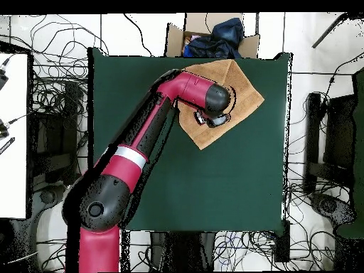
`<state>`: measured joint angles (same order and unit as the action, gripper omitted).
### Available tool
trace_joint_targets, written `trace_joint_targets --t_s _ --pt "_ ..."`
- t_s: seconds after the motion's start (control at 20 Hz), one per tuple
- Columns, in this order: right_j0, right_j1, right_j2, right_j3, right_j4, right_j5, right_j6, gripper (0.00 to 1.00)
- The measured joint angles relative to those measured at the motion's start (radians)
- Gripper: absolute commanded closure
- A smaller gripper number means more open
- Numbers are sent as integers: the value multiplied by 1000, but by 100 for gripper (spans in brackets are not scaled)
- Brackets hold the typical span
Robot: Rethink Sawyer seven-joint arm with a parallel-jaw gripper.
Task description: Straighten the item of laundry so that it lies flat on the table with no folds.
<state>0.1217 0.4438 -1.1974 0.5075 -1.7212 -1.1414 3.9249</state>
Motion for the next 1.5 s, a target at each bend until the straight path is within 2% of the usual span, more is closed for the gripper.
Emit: trace_joint_targets --t_s 0.9,1.5 --pt "22 23 -1 -24 -97 -54 0 100" --pt "75 45 -1 20 -104 -146 0 100"
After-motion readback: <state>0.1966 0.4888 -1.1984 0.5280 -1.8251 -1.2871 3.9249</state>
